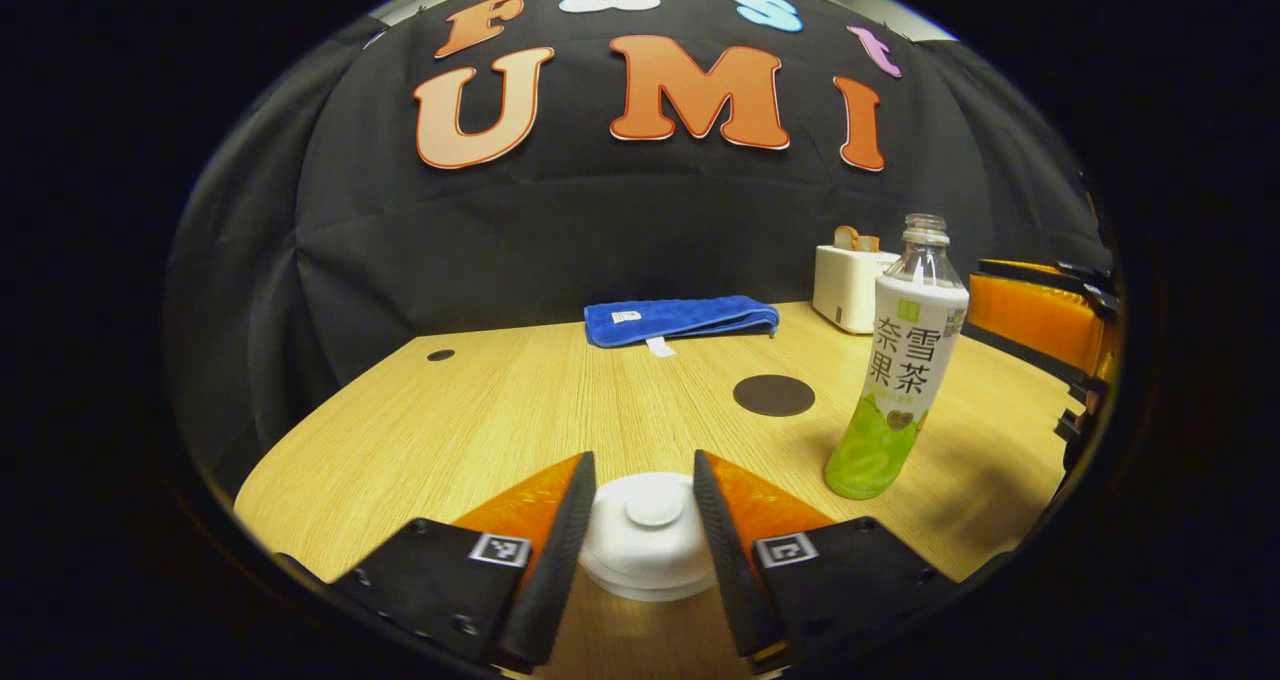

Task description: Open the teacup lid with one hand, grasp the water bottle and pour water into the teacup with the other hand; after pouring, place the water bottle on the coaster and then close the teacup lid.

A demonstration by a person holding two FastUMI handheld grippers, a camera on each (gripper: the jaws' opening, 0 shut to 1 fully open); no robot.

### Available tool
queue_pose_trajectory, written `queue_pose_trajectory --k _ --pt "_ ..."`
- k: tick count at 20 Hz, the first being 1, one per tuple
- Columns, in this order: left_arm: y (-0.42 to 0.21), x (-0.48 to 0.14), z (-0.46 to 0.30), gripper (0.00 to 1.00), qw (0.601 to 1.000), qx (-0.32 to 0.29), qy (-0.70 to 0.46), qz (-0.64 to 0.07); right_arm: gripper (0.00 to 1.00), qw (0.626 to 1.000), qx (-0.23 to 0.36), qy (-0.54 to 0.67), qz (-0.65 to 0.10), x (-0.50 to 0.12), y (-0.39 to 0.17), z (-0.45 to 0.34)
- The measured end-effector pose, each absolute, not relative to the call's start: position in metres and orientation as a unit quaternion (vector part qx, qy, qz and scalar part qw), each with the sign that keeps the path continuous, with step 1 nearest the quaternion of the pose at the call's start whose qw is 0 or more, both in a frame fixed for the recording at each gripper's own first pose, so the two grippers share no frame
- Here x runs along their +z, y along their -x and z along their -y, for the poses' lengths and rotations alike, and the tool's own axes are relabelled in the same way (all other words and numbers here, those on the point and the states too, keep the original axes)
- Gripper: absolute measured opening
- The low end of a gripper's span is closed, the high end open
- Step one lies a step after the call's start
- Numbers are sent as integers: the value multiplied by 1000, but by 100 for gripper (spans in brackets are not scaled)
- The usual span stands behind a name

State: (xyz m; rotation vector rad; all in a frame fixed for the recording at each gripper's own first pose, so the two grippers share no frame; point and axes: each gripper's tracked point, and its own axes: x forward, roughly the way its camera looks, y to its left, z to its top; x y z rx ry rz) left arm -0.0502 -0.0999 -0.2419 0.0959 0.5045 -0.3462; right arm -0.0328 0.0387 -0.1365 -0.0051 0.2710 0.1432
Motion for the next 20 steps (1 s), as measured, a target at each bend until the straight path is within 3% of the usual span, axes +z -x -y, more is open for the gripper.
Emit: queue_pose_trajectory --k 1,5,7,11,12,15,20 --pt "51 -242 102 55 951 -170 -49 -252 92 988 72 4 -137 -137 33 -39" --pt "49 -239 101 45 953 -168 -47 -249 92 987 73 9 -141 -141 33 -40" --pt "48 -240 100 34 954 -161 -43 -251 92 987 73 13 -142 -142 32 -40" --pt "44 -235 100 34 956 -159 -36 -244 92 986 77 23 -147 -147 32 -43" --pt "45 -230 99 26 957 -160 -32 -241 92 985 78 26 -151 -150 32 -44" --pt "40 -223 99 23 961 -157 -29 -227 92 983 86 31 -161 -157 33 -51" --pt "32 -198 87 26 969 -144 -26 -199 92 979 94 33 -180 -176 25 -62"
